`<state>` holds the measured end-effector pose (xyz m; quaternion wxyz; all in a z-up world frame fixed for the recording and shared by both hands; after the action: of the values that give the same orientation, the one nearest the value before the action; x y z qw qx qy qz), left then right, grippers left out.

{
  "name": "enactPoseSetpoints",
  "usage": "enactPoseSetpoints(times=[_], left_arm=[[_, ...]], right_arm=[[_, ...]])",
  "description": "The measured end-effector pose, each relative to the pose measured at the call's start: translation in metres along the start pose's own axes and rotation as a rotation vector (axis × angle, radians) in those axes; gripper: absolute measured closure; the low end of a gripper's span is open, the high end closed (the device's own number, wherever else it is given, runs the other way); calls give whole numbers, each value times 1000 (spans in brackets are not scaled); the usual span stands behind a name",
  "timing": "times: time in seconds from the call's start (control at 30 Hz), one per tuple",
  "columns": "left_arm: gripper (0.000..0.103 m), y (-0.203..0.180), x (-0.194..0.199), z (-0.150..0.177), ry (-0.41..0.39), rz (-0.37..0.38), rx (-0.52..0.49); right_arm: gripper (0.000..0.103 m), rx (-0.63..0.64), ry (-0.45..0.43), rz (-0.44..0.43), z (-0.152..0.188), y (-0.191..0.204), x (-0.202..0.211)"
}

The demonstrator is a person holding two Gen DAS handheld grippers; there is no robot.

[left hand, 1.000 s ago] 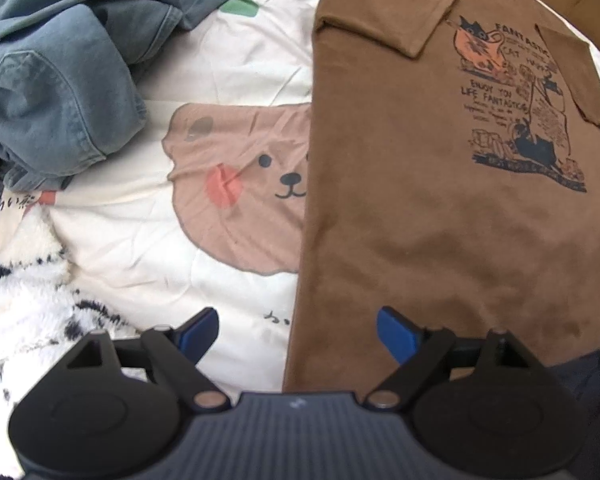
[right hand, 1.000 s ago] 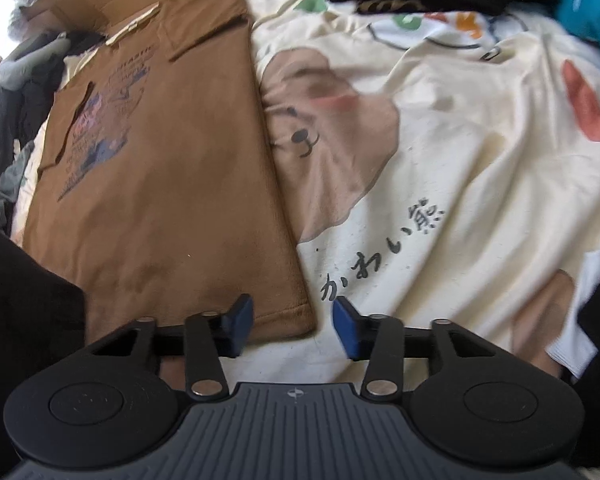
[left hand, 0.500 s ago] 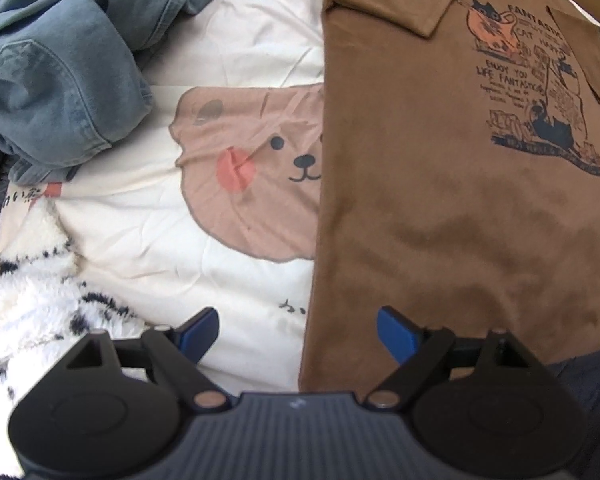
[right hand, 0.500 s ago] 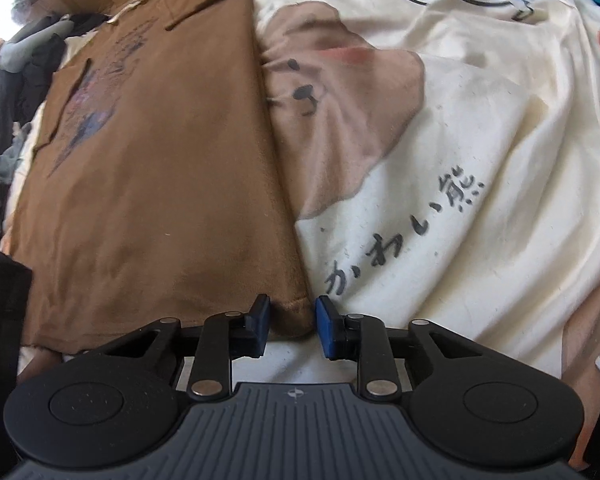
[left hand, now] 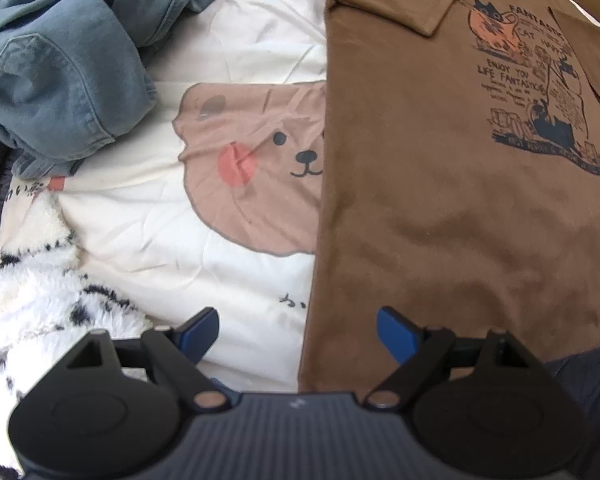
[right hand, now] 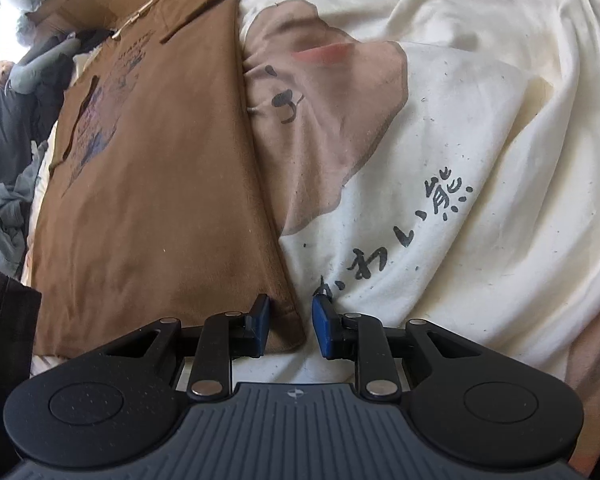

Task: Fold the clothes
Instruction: 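Lower both tools to the shirt hem, then pinch the shirt hem with the right tool while the left tool pinches it too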

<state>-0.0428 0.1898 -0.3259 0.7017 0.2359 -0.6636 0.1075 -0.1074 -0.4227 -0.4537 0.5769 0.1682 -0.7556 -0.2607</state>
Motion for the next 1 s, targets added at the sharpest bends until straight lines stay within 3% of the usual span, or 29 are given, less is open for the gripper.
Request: enactPoseSetpoints(times=[0.33,0.43,0.53,0.73,1.0], left_arm=[[15,-4,-5,6,-2,29,-14],[15,-6,-4,6,-12,37,-23],[15,-3,-2,5,-31,47,-25],[16,4,-1,8,-74,72,-63],[25,29,-4,9,-100,143,-14]], right_arm=[[76,19,80,124,-9,24,-15],[92,11,96,145,-10,26,-17],[96,-3,107,160,-11,26,-16],[97,-26,110,168,-6,31,-7],[97,-31,93,180,-9,37,8]])
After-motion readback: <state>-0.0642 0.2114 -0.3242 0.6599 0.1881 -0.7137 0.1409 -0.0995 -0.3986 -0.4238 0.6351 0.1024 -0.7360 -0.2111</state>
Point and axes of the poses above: each gripper's, at about its wrist camera, not at the fingertips, and x roughly against the way its jaws point, y to its left, z to its underside, the point moved 2 cm from there along -x, roughly the way its jaws point, and after that the axes turned 8 degrees about -z, right-handed, at the moved point
